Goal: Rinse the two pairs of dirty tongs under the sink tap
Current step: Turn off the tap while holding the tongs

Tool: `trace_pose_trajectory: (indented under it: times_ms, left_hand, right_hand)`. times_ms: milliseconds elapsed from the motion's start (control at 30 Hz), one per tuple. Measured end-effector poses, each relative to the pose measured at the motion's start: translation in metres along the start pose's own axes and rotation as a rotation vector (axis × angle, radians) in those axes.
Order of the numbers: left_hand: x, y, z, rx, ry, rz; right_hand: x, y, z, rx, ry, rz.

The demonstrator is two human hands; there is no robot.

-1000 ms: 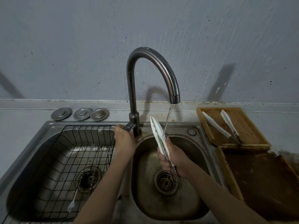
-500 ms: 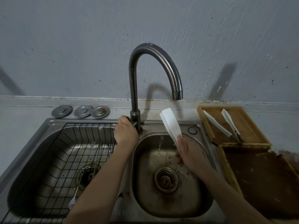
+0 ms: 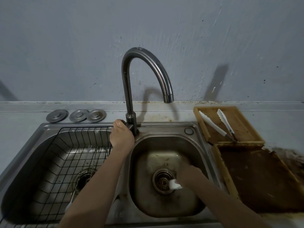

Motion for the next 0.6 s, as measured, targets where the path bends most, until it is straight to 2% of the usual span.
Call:
trace_pose_trajectory:
  times_ms: [100, 167, 300, 367, 400, 467, 533, 600]
  left_hand:
    - [-0.002, -0.001, -0.002, -0.004, -0.009, -0.041]
    - [-0.001, 0.003, -0.005, -0.042, -0.057, -0.197]
    - [-0.013, 0.026, -0.026, -0.067, -0.344, -0.634]
    - [-0.011, 0.052, -0.047, -0.213, -0.374, -0.529]
    - [-0.002, 0.069, -0.055, -0.301, -0.340, -0.449]
    - [0.020, 0.092, -0.069, -0.427, -0.274, -0.438]
    - [0.057, 0.107, -0.077, -0.533, -0.089, -0.455]
    - [0.105, 0.121, -0.083, -0.604, 0.158, -0.393]
  right_hand:
    - [0.008, -0.004, 0.003, 0.118, 0.046, 0.201]
    - [0.014, -0.008, 0.001, 0.136, 0.064, 0.237]
    - [0.051, -0.003, -0.003, 0.073, 0.075, 0.453]
    - [0.077, -0.008, -0.008, 0.127, 0.075, 0.565]
    - [0.094, -0.015, -0.011, 0.187, 0.082, 0.638]
    - [0.124, -0.035, -0.016, 0.357, 0.098, 0.759]
    - [0.151, -0.060, -0.018, 0.548, 0.120, 0.749]
    - [0.184, -0.075, -0.011, 0.666, 0.191, 0.683]
Point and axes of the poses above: each hand's wrist, its own z-axis towards the middle knuckle, its own y-axis out of the palm, x = y × z, the point moved 8 cm from there along z, towards the middle knuckle, and after that the axes turned 11 degrees about -z, right-handed, at the moved point
